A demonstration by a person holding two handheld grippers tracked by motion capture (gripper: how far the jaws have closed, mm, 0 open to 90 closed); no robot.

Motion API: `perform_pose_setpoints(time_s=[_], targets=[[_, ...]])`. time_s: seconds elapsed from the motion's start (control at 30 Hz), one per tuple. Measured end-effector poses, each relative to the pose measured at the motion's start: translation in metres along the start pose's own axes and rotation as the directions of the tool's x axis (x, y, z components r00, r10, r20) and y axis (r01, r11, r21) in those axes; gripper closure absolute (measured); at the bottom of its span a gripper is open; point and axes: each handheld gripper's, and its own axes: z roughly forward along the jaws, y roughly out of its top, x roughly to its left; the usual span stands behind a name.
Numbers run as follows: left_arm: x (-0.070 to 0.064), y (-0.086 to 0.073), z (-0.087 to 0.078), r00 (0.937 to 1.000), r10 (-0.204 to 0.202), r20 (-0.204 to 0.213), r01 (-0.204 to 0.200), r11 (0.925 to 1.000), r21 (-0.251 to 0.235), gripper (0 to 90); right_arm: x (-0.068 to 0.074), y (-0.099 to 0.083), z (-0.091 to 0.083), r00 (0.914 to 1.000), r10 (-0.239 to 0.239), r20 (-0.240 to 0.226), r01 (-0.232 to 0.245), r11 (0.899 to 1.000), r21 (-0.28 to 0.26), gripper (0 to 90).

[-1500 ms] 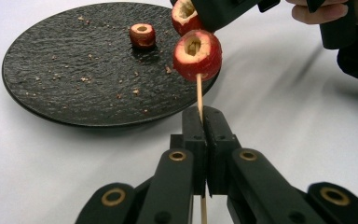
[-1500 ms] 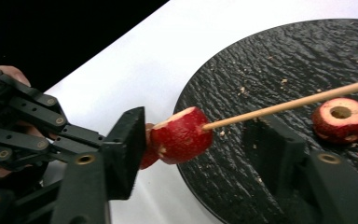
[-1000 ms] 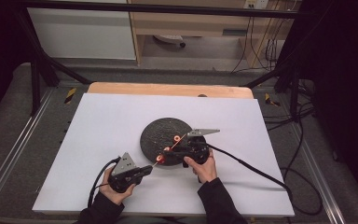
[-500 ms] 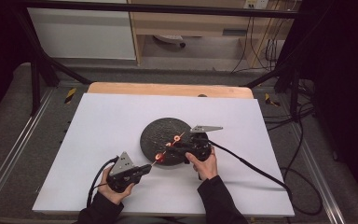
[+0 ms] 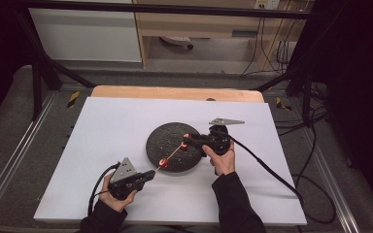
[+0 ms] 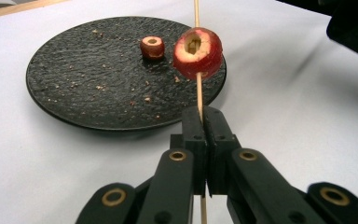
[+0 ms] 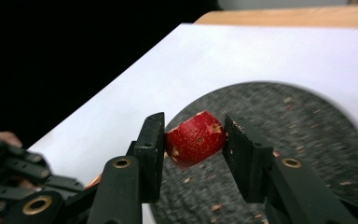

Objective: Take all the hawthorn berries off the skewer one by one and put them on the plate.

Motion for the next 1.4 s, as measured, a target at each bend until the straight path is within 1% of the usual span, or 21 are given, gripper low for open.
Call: perform_pose_setpoints(time_s=[0.17, 0.3, 0.37, 0.43, 0.53, 0.7, 0.77, 0.8, 0.87, 0.9, 0.93, 0.97, 1.0, 1.03, 1.07, 1.1, 1.13, 1.17, 1.2, 1.3, 1.4], targets=[[0.001, 0.0, -0.001, 1.0, -0.005, -0.004, 0.005, 1.0, -0.002, 88.1, -0.008, 0.012, -0.01, 0.9993, 0.0, 0.037, 0.001, 1.0, -0.025, 60.2], [0.002, -0.002, -0.002, 1.0, -0.005, -0.006, 0.005, 1.0, 0.004, 88.0, -0.012, 0.017, -0.013, 0.9982, 0.004, 0.06, -0.002, 0.999, -0.035, 60.2], [0.004, -0.002, -0.003, 0.9999, -0.01, -0.009, 0.01, 0.9999, 0.003, 88.0, -0.016, 0.02, -0.016, 0.9963, -0.001, 0.086, 0.004, 1.0, -0.031, 60.2], [0.005, -0.002, -0.004, 0.9998, -0.011, -0.014, 0.011, 0.9999, 0.001, 88.0, -0.017, 0.021, -0.016, 0.9949, -0.006, 0.1, 0.008, 1.0, -0.027, 60.1], [0.006, -0.002, -0.005, 0.9997, -0.016, -0.018, 0.016, 0.9999, -0.001, 88.0, -0.018, 0.02, -0.016, 0.9945, -0.008, 0.104, 0.011, 1.0, -0.022, 60.1], [0.01, -0.002, -0.007, 0.9991, -0.029, -0.03, 0.029, 0.9996, -0.005, 88.0, -0.017, 0.011, -0.008, 0.9944, -0.017, 0.104, 0.016, 1.0, 0.006, 60.1], [0.011, -0.002, -0.008, 0.9989, -0.032, -0.033, 0.031, 0.9995, -0.006, 88.0, -0.017, 0.005, -0.003, 0.9952, -0.015, 0.097, 0.013, 1.0, 0.02, 60.1], [0.011, -0.002, -0.008, 0.9989, -0.031, -0.034, 0.031, 0.9995, -0.006, 88.0, -0.017, 0.0, 0.002, 0.9957, -0.013, 0.091, 0.01, 0.999, 0.035, 60.1], [0.011, -0.002, -0.008, 0.9989, -0.032, -0.035, 0.032, 0.9995, -0.005, 88.0, -0.017, -0.004, 0.005, 0.996, -0.012, 0.088, 0.008, 0.999, 0.041, 60.1], [0.011, -0.002, -0.008, 0.9988, -0.033, -0.036, 0.032, 0.9995, -0.005, 88.0, -0.017, -0.01, 0.011, 0.9964, -0.009, 0.084, 0.005, 0.998, 0.057, 60.1], [0.011, -0.002, -0.008, 0.9988, -0.033, -0.036, 0.033, 0.9994, -0.005, 88.0, -0.017, -0.01, 0.011, 0.9964, -0.009, 0.084, 0.005, 0.998, 0.057, 60.1], [0.011, -0.002, -0.008, 0.9988, -0.033, -0.036, 0.033, 0.9994, -0.005, 88.0, -0.017, -0.017, 0.016, 0.9966, -0.009, 0.082, 0.003, 0.997, 0.075, 60.1], [0.011, -0.002, -0.008, 0.9987, -0.035, -0.037, 0.035, 0.9994, -0.005, 88.0, -0.017, -0.017, 0.016, 0.9966, -0.009, 0.082, 0.003, 0.997, 0.075, 60.1], [0.011, -0.002, -0.008, 0.9987, -0.035, -0.037, 0.035, 0.9994, -0.004, 88.0, -0.016, -0.023, 0.022, 0.9965, -0.01, 0.083, 0.002, 0.995, 0.095, 60.1], [0.011, -0.002, -0.008, 0.9987, -0.035, -0.037, 0.035, 0.9994, -0.004, 88.0, -0.016, -0.023, 0.022, 0.9965, -0.01, 0.083, 0.002, 0.995, 0.095, 60.1], [0.011, -0.002, -0.007, 0.9987, -0.036, -0.037, 0.036, 0.9993, -0.004, 88.0, -0.016, -0.029, 0.027, 0.9967, -0.012, 0.081, 0.003, 0.994, 0.11, 60.1], [0.011, -0.002, -0.007, 0.9987, -0.036, -0.037, 0.036, 0.9994, -0.003, 88.0, -0.016, -0.029, 0.027, 0.9967, -0.012, 0.081, 0.003, 0.994, 0.11, 60.1], [0.011, -0.002, -0.007, 0.9987, -0.036, -0.037, 0.036, 0.9994, -0.003, 88.0, -0.016, -0.034, 0.032, 0.9968, -0.011, 0.08, 0.001, 0.992, 0.125, 60.1], [0.011, -0.002, -0.007, 0.9987, -0.036, -0.037, 0.036, 0.9994, -0.003, 88.0, -0.016, -0.034, 0.032, 0.9968, -0.011, 0.08, 0.001, 0.992, 0.125, 60.1], [0.011, -0.002, -0.007, 0.9987, -0.036, -0.037, 0.035, 0.9994, -0.002, 88.0, -0.016, -0.042, 0.039, 0.9961, -0.017, 0.087, 0.003, 0.989, 0.15, 60.0], [0.011, -0.002, -0.007, 0.9987, -0.035, -0.036, 0.035, 0.9994, -0.001, 88.0, -0.017, -0.049, 0.044, 0.9961, -0.008, 0.088, -0.006, 0.986, 0.164, 60.0]])
